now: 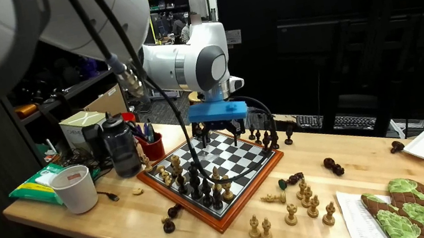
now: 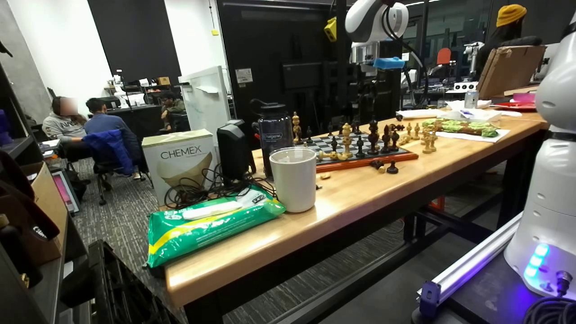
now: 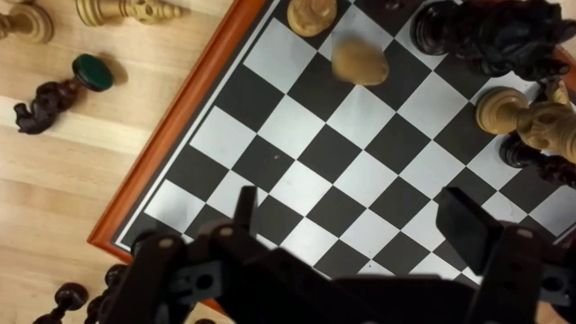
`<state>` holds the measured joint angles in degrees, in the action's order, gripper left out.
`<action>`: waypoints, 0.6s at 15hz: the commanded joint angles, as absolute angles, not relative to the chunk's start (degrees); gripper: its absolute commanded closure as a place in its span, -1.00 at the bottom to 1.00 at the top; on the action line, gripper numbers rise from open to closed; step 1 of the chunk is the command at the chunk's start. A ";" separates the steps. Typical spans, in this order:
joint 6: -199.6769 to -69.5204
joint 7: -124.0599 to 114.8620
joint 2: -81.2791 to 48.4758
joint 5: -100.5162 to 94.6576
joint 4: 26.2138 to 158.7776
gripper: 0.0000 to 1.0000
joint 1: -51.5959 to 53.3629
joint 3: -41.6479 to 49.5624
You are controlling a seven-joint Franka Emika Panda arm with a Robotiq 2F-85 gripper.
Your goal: Shift a chess piece from the table to the chess board
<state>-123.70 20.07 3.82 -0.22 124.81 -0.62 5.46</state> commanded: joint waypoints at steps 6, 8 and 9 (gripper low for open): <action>-120.16 20.68 -0.09 -2.37 118.58 -1.00 -1.32 3.60; -120.05 20.70 -0.25 -2.40 118.40 -1.00 -1.35 3.59; -120.03 20.71 -0.28 -2.41 118.39 -1.00 -1.36 3.59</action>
